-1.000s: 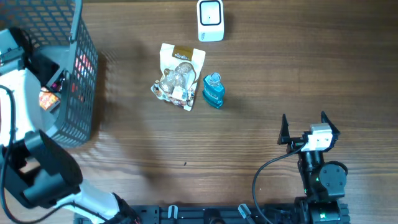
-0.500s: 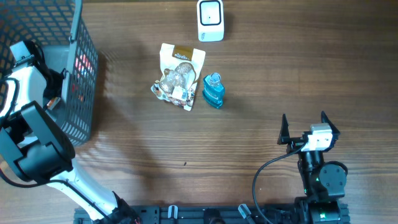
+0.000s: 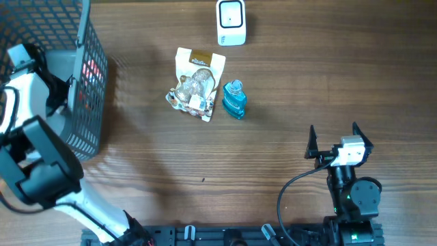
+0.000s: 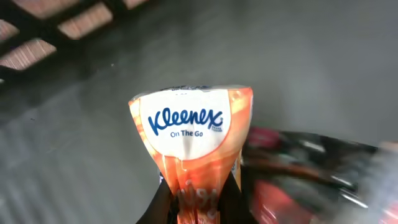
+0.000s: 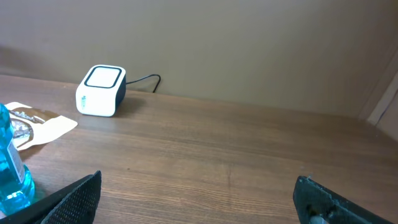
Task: Scan the item barcode
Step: 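Reach into the basket and grasp the red Kleenex tissue pack, then carry the Kleenex pack out and release it beside the bottle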
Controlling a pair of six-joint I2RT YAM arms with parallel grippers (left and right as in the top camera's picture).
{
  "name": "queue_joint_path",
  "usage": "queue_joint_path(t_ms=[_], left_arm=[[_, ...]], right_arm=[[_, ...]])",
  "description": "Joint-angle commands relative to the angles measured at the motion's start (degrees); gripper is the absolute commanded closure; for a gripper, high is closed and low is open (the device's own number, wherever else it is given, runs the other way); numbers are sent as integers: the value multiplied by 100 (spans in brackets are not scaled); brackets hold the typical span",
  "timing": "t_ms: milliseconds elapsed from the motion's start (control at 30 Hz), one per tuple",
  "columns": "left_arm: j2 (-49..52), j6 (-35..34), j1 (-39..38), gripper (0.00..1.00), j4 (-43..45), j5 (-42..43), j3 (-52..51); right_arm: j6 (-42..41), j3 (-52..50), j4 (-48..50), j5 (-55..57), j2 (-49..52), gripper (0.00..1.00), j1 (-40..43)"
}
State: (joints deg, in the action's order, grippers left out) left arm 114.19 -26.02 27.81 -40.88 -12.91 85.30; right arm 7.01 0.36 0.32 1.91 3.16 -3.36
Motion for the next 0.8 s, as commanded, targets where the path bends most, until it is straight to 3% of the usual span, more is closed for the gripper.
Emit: queue_joint_path(t_ms=[0, 100, 300, 400, 600, 767], left_arm=[[-1355, -15, 4, 96, 55, 992, 35], [-2363, -15, -39, 96, 48, 2002, 35], [-4260, -13, -699, 96, 428, 2041, 35], [-4739, -13, -1456, 96, 249, 2212, 33], [-4424, -11, -3471, 96, -278, 2291, 31], [-3602, -11, -4354, 96, -313, 2214, 31]], right_arm=[[44, -4, 22, -44, -24, 0, -26], [42, -4, 22, -44, -24, 0, -26], [44, -4, 20, -42, -24, 0, -26], [44, -4, 22, -44, -24, 0, -26], [42, -4, 22, -44, -24, 0, -26], [42, -4, 22, -44, -24, 0, -26]])
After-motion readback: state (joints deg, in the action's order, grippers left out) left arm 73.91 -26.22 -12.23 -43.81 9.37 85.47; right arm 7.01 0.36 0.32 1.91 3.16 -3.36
